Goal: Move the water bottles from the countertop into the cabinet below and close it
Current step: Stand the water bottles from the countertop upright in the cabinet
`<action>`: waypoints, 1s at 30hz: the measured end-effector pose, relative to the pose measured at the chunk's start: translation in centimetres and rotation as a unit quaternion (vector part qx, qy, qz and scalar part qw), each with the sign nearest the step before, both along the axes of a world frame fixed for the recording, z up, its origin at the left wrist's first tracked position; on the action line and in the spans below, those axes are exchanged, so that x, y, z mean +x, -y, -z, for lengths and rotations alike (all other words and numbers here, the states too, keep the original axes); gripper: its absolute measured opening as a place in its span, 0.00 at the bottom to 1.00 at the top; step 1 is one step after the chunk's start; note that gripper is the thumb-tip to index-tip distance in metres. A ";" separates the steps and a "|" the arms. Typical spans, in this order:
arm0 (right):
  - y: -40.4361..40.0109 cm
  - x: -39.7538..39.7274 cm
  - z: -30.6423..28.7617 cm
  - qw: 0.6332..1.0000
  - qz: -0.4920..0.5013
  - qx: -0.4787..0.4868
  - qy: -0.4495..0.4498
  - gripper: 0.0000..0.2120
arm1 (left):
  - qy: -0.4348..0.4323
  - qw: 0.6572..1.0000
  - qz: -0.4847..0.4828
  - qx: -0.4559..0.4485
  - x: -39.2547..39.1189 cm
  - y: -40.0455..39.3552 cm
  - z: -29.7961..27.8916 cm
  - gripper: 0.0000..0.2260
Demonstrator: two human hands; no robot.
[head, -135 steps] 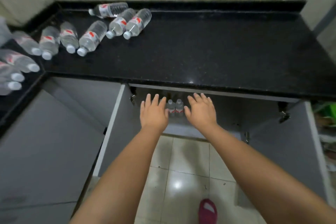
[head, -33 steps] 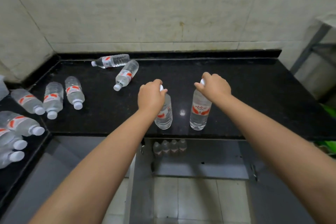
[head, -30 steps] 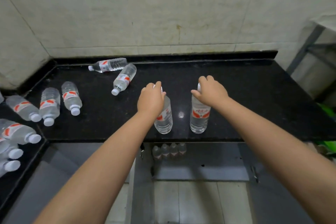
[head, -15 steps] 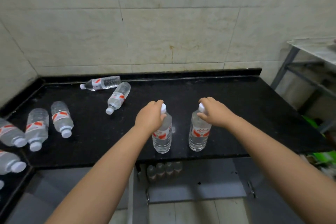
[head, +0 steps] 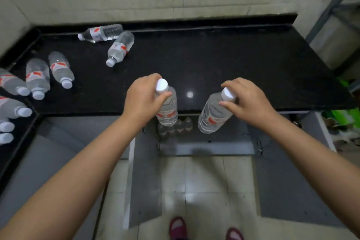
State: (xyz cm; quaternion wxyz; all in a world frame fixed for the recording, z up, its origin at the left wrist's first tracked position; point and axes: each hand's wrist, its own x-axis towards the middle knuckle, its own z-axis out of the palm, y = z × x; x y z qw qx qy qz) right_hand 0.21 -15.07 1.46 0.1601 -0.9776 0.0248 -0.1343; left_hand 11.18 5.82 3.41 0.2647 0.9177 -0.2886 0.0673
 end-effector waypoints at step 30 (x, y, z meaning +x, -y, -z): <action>4.6 1.5 53.8 0.988 0.062 0.030 -0.142 0.15 | -0.205 0.962 -0.137 0.116 -3.3 8.3 53.5 0.15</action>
